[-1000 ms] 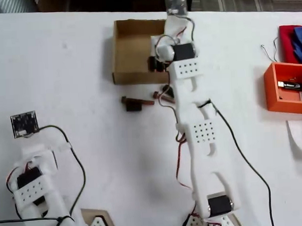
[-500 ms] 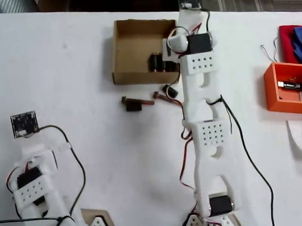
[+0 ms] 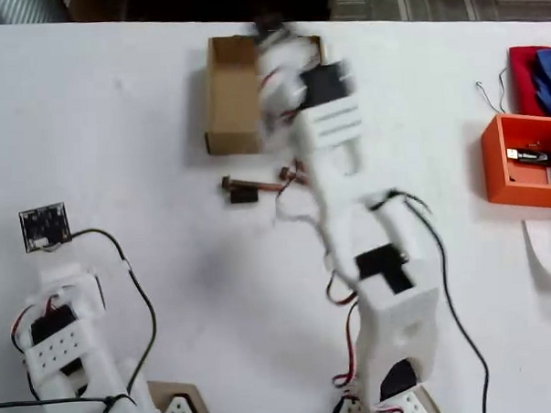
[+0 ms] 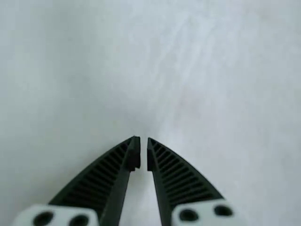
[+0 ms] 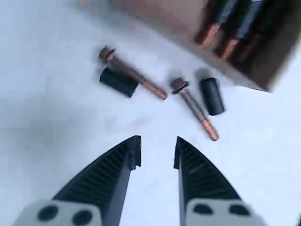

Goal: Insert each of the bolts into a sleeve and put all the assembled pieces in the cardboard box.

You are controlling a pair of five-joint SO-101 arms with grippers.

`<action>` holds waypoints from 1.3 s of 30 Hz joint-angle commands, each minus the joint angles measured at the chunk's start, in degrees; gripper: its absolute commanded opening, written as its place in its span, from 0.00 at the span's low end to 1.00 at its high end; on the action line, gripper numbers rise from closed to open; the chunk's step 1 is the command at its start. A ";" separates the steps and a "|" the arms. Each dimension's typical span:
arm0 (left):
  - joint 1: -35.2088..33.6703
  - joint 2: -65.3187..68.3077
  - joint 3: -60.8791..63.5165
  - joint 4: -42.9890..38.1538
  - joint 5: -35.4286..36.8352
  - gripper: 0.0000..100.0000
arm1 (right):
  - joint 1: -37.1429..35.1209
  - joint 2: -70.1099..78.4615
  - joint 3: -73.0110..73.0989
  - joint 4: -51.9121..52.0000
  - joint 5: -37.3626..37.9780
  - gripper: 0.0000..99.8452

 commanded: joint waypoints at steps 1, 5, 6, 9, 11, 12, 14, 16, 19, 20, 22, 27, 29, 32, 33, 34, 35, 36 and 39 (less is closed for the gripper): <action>0.70 -0.35 -0.13 -0.97 -0.35 0.05 | -1.63 -4.53 14.77 -12.88 20.31 0.10; 0.70 -0.35 -0.13 -0.97 -0.35 0.05 | -2.15 -4.00 22.24 -24.75 30.07 0.10; 0.70 -0.35 -0.13 -0.97 -0.35 0.05 | -2.77 -3.74 22.77 -25.36 31.30 0.10; 0.70 -0.35 -0.13 -0.97 -0.35 0.05 | -4.53 -2.33 22.59 -25.71 33.67 0.10; 0.70 -0.35 -0.13 -0.97 -0.35 0.05 | -5.85 -1.27 22.68 -27.47 35.34 0.10; 0.70 -0.35 -0.13 -0.97 -0.35 0.05 | -6.37 -0.57 22.68 -28.44 36.31 0.10; 0.70 -0.35 -0.13 -0.97 -0.35 0.05 | -7.08 0.92 22.59 -30.64 37.71 0.10; 0.70 -0.35 -0.13 -0.97 -0.35 0.05 | -7.52 2.33 22.59 -32.57 38.59 0.10; 0.70 -0.35 -0.13 -0.97 -0.35 0.05 | -7.96 3.82 22.59 -33.45 38.59 0.10; 0.70 -0.35 -0.13 -0.97 -0.35 0.05 | -8.22 4.18 22.59 -33.45 38.59 0.10; 0.70 -0.35 -0.13 -0.97 -0.35 0.05 | -8.84 4.79 22.68 -33.36 38.59 0.10; 0.70 -0.35 -0.13 -0.97 -0.35 0.05 | -9.71 6.55 22.59 -33.63 39.74 0.10; 0.70 -0.35 -0.13 -0.97 -0.35 0.05 | -9.45 7.43 22.59 -34.42 42.02 0.10; 0.70 -0.44 -0.13 -0.97 -0.35 0.05 | -8.57 8.75 22.59 -35.30 42.90 0.10; 0.70 -0.44 -0.13 -0.97 -0.35 0.05 | -8.31 9.10 22.59 -35.30 42.90 0.10; 0.70 -0.44 -0.13 -0.97 -0.35 0.05 | -8.13 9.36 22.59 -35.30 42.90 0.10; 0.70 -0.44 -0.13 -0.97 -0.35 0.05 | -8.04 9.63 22.59 -35.21 42.90 0.10; 0.70 -0.44 -0.13 -0.97 -0.35 0.05 | -8.04 9.89 22.59 -35.12 42.90 0.10; 0.70 -0.44 -0.13 -0.97 -0.35 0.05 | -8.04 10.15 22.59 -35.03 42.90 0.08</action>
